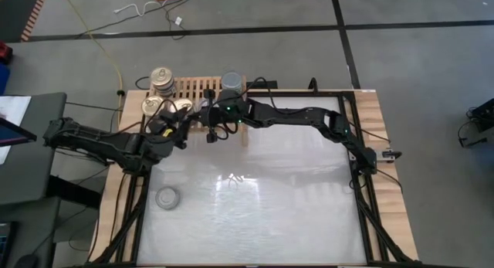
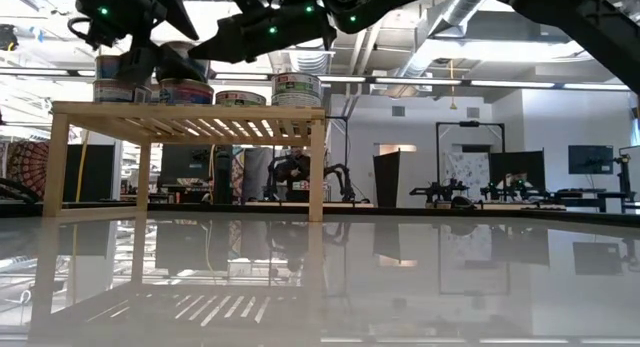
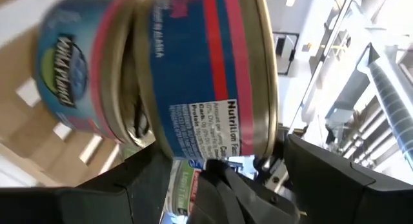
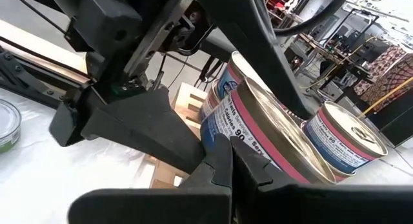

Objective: Stack canned seafood by type on shelf
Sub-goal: Stack the blue tuna can on top of the bottom right blue tuna can on the shelf, then stack the green tuna can on top of the bottom left green tuna can on the shelf

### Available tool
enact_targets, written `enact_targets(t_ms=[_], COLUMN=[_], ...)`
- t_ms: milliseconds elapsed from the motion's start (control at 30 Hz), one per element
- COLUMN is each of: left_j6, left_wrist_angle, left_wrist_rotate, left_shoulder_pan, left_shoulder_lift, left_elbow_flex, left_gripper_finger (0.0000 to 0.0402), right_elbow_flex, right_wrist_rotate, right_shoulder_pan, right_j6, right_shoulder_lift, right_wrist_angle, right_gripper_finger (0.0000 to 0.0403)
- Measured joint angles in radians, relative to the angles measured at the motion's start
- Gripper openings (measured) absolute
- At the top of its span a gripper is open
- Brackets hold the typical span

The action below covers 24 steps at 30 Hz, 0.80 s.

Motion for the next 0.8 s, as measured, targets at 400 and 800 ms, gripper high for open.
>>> enact_targets(t_ms=[400,800], left_j6=[0.103,0.209], left_wrist_angle=[0.096,0.114], left_wrist_rotate=[0.075,0.213], left_shoulder_pan=[0.000,-0.004], left_shoulder_lift=[0.000,-0.050], left_elbow_flex=[0.000,0.000], left_gripper_finger=[0.0283,0.0283], right_elbow_flex=[0.000,-0.001], right_wrist_rotate=[0.000,0.032], right_shoulder_pan=[0.002,-0.002], right_j6=[0.000,0.008], right_shoulder_lift=[-0.003,-0.087], right_wrist_angle=[-0.002,-0.182], right_gripper_finger=[0.0018,0.0018])
